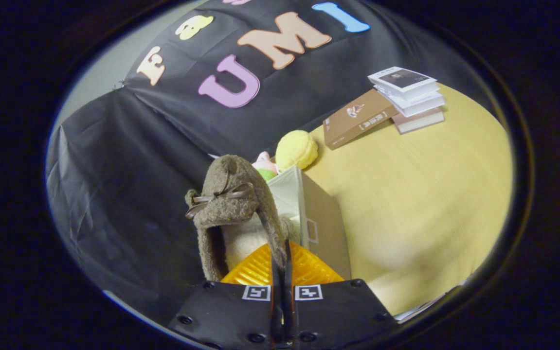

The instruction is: Open the storage box then place both shoes into the box .Put the left shoe in first, then the right shoe, with the right side of both shoes facing outward in a uniform manner.

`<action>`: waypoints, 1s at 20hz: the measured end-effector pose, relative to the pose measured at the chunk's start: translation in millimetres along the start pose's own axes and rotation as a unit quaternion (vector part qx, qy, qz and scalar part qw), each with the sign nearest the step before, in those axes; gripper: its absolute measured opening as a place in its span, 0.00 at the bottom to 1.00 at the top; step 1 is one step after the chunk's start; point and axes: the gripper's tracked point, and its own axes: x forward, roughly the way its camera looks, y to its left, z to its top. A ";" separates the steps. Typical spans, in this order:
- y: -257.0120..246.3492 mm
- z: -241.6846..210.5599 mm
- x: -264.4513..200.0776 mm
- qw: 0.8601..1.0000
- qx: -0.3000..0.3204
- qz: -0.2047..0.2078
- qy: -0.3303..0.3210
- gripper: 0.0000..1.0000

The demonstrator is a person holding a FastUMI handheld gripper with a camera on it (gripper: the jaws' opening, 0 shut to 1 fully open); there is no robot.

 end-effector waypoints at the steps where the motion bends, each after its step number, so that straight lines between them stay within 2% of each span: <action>1: 4.1 -5.5 10.4 1.000 -0.006 -0.006 0.007 0.04; 6: 11.9 -35.6 52.6 0.999 -0.020 -0.031 0.040 0.04; 9: 11.1 -36.9 62.7 0.998 -0.029 -0.050 0.032 0.04; 15: -4.2 -36.9 67.3 0.987 -0.089 -0.134 0.020 0.05; 20: -17.1 -49.1 74.5 0.977 -0.096 -0.184 0.051 0.05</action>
